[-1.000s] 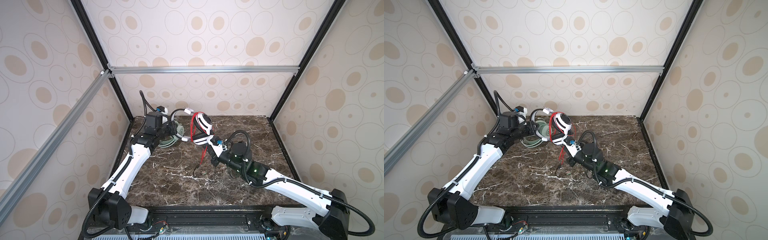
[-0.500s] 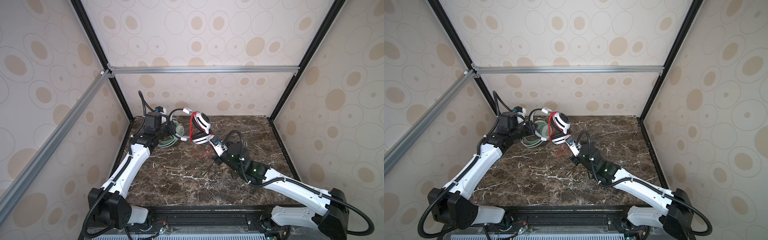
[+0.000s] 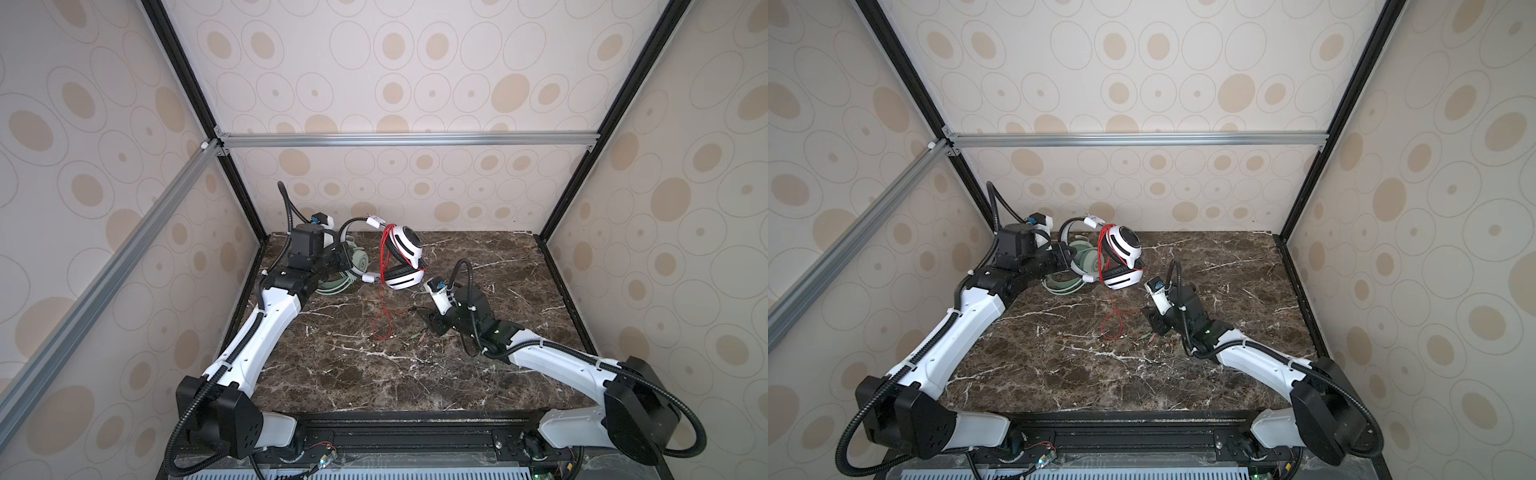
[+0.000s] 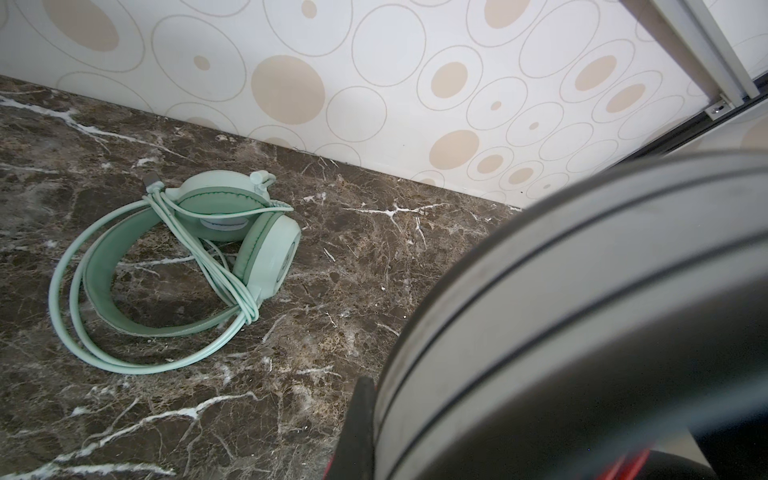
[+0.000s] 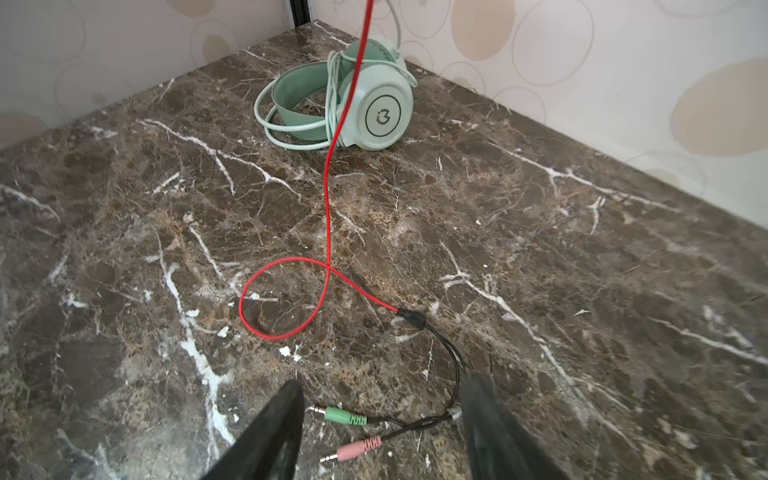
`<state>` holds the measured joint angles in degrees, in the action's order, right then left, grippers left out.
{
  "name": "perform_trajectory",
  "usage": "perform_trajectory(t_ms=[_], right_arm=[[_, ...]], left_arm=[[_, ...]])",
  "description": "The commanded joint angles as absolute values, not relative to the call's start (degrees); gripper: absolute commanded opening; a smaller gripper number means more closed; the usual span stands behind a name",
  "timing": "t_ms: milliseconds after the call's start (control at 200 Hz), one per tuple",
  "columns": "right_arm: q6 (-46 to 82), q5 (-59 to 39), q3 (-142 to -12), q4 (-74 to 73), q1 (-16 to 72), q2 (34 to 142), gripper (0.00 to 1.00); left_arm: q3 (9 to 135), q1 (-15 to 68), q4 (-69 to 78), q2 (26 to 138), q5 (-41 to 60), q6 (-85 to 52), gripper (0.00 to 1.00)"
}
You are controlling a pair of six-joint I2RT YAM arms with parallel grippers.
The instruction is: Wrap the headphones
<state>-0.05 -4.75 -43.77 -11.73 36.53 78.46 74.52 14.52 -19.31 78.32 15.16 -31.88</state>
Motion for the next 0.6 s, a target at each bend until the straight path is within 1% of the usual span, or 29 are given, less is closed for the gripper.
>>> perform_trajectory(t_ms=[0,115,210,270,345,425,505,560,595], right_arm=[[6.2,-16.1,-44.0,-21.4,34.4,83.4,0.63],[7.7,-21.7,-47.0,-28.8,33.7,91.2,0.65],[9.3,-23.3,-49.1,-36.8,33.3,98.2,0.69],[10.3,-22.3,-49.6,-44.1,32.9,102.4,0.71],[10.4,-22.5,-49.4,-57.1,32.6,108.0,0.71],[10.4,-23.5,-50.5,-70.5,32.6,115.2,0.68],[12.2,-23.3,-52.8,-80.3,32.6,121.8,0.62],[12.8,-24.1,-55.3,-80.3,32.6,124.4,0.59],[13.5,-24.1,-56.8,-80.0,32.6,125.4,0.59]], left_arm=[[75.8,14.6,-16.1,76.5,17.1,-33.1,0.0],[75.8,14.6,-16.1,76.4,17.1,-33.1,0.0],[75.8,14.6,-16.2,76.4,16.9,-33.0,0.0],[75.8,14.6,-16.2,76.3,16.9,-33.0,0.0],[75.9,14.6,-16.3,76.3,16.8,-33.0,0.0],[75.9,14.6,-16.1,76.4,17.2,-33.1,0.0],[75.7,14.6,-15.9,76.5,17.7,-33.3,0.0],[75.8,14.6,-16.0,76.6,17.8,-33.3,0.0],[75.8,14.6,-16.0,76.6,17.7,-33.2,0.0]])
